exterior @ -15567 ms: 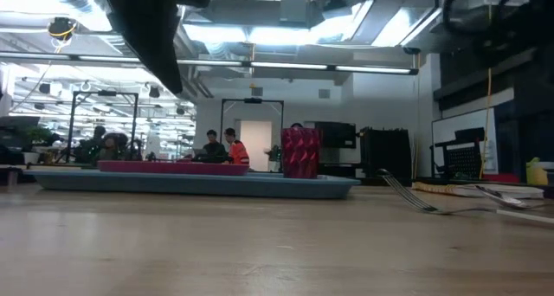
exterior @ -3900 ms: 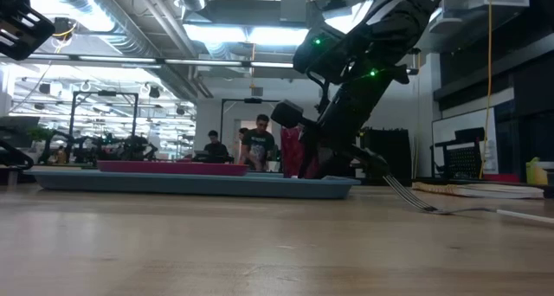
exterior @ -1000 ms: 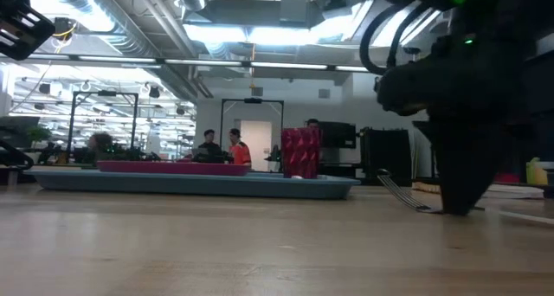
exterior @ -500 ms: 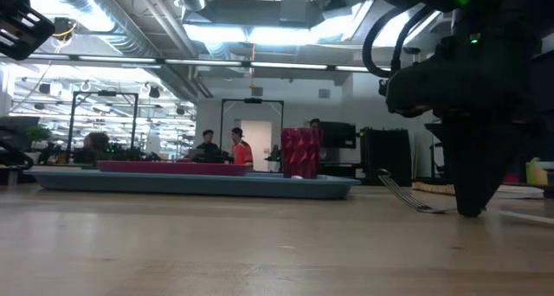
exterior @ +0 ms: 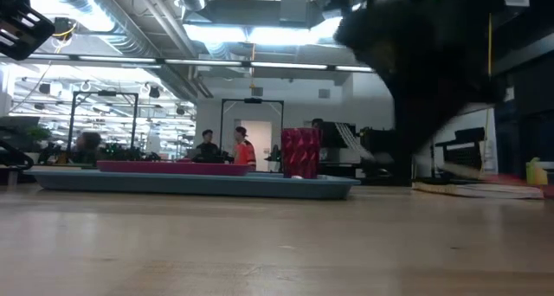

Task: Pick and place plate/cup/fork/spoon on tray
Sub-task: Put the orange fork on the blue serving tray to the left side of the orange spoon

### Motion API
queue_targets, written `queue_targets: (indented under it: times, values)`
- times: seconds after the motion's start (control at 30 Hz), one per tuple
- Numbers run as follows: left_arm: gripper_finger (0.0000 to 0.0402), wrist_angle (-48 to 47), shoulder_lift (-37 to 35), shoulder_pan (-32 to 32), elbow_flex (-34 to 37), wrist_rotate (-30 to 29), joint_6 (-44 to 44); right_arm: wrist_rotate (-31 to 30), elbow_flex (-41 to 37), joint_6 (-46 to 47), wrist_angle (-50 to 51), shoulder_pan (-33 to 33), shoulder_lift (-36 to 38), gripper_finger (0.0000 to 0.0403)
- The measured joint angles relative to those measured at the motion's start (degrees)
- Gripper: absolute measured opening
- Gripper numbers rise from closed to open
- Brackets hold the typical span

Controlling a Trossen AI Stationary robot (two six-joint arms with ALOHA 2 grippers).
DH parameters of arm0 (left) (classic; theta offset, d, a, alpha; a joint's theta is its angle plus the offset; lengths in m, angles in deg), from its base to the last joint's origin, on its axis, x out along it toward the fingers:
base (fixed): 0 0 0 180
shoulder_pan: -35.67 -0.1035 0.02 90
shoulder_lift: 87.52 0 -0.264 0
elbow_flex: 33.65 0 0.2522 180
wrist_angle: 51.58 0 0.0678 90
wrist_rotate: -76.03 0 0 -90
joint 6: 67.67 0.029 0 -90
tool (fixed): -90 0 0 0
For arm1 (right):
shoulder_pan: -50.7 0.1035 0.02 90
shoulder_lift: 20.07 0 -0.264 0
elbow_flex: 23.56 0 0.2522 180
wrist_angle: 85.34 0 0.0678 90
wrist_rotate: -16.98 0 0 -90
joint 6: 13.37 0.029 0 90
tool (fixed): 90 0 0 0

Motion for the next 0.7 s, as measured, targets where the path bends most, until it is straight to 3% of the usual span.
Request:
queue_targets:
  times: [0.17,0.33,0.7]
  values:
    - [0.0011,0.0,0.0,0.0,0.0,0.0,0.0,-5.0,7.9,-0.5,3.1,-3.2,0.1,0.0006]
    - [0.0011,0.0,0.0,0.0,0.0,0.0,0.0,-10.0,9.9,2.5,0.1,-9.8,0.1,0.0006]
    - [0.0011,0.0,0.0,0.0,0.0,0.0,0.0,-7.1,8.9,-2.7,-14.8,-22.6,-4.2,0.0006]
